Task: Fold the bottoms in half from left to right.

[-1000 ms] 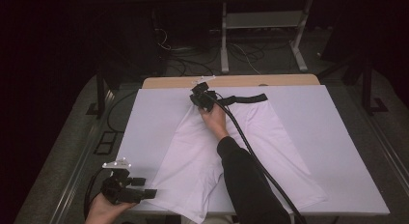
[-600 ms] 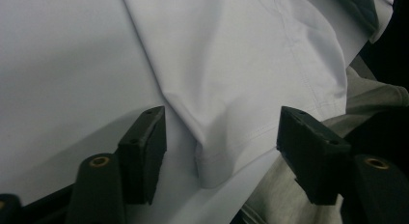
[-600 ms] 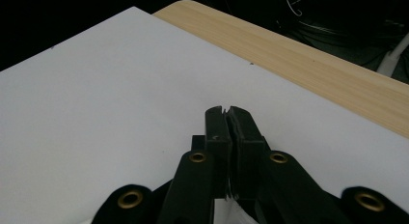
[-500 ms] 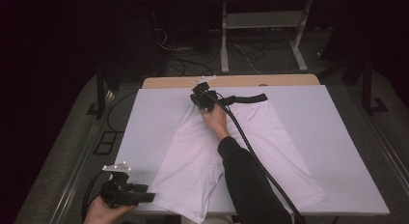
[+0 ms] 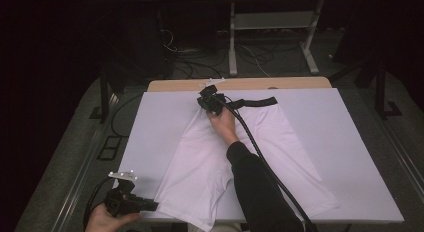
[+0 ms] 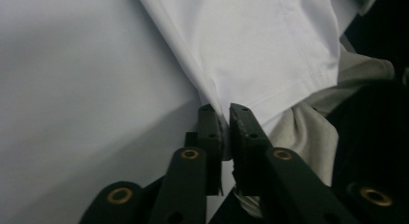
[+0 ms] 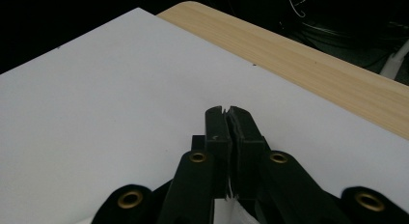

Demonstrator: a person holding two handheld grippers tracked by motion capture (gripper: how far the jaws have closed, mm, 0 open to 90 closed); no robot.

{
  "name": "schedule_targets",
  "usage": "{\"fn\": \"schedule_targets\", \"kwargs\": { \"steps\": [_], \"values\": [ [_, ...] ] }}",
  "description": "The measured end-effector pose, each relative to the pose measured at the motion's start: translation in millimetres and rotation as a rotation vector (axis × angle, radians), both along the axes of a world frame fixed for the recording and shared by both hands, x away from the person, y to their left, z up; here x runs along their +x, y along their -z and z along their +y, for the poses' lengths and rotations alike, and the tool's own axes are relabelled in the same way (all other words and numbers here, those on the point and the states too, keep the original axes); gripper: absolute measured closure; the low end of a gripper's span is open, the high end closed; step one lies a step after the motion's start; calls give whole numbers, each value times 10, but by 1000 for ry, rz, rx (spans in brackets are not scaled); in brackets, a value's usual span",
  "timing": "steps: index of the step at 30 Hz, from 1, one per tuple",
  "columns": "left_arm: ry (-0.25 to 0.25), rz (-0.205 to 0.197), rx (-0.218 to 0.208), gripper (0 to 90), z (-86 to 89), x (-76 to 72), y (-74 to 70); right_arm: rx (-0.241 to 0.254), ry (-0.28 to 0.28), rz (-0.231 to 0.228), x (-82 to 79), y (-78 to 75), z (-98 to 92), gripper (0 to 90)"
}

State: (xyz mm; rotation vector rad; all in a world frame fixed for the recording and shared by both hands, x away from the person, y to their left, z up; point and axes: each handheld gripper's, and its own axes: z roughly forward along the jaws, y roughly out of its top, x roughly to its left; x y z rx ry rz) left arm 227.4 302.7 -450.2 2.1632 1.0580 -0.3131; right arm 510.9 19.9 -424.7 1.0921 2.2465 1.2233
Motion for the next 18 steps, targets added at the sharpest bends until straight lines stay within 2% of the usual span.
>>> {"fn": "schedule_targets", "kwargs": {
  "steps": [7, 14, 18],
  "values": [
    [43, -44, 6, 869, -43, -5, -60, 8, -9, 1, -8, -48, -24, 862],
    [87, -129, -14, 871, -131, -37, -195, 4, -22, -3, -20, -126, -69, 862],
    [126, -137, -46, 871, -204, -38, -225, 1, -27, -10, -32, -163, -95, 862]
  ]
}}
